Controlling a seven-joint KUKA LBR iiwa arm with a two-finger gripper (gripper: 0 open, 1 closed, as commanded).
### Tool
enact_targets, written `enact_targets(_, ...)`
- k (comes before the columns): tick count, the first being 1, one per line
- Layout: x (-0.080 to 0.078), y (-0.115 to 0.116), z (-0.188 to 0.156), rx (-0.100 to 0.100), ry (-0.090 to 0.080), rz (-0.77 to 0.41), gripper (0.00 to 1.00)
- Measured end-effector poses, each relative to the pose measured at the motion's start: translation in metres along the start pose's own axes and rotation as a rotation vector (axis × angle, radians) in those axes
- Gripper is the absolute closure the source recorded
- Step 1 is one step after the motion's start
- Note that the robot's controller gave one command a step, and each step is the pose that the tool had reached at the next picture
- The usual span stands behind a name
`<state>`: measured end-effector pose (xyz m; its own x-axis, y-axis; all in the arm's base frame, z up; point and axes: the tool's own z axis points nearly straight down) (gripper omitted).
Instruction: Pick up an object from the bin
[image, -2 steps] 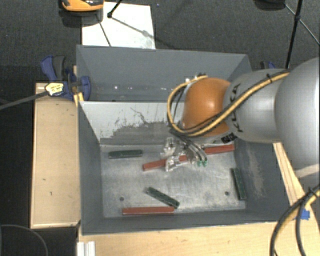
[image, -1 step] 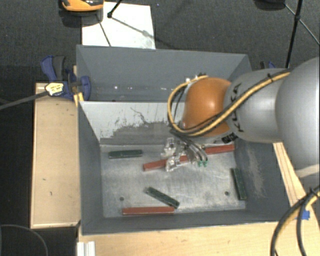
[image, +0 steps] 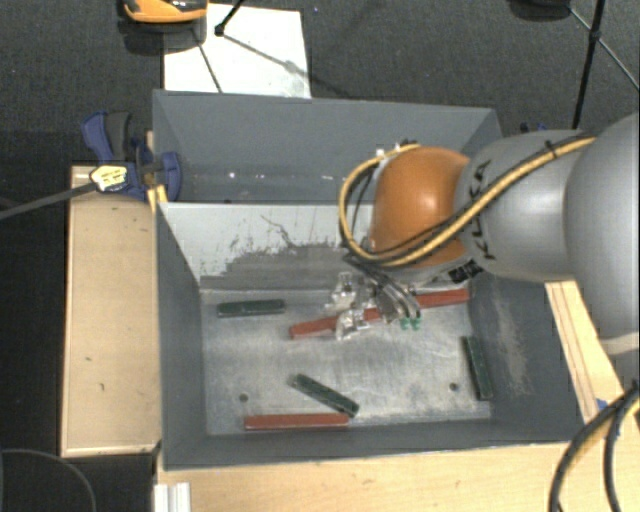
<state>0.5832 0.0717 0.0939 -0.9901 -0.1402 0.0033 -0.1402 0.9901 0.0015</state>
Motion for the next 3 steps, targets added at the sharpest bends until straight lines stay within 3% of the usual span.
enact_targets(2, -0.0027, -0.0004, -0.0188, 0.001, -0.011, 0.002, 1.0)
enact_targets(3, -0.0018, -0.0004, -0.0234, 0.001, -0.006, 0.003, 1.0)
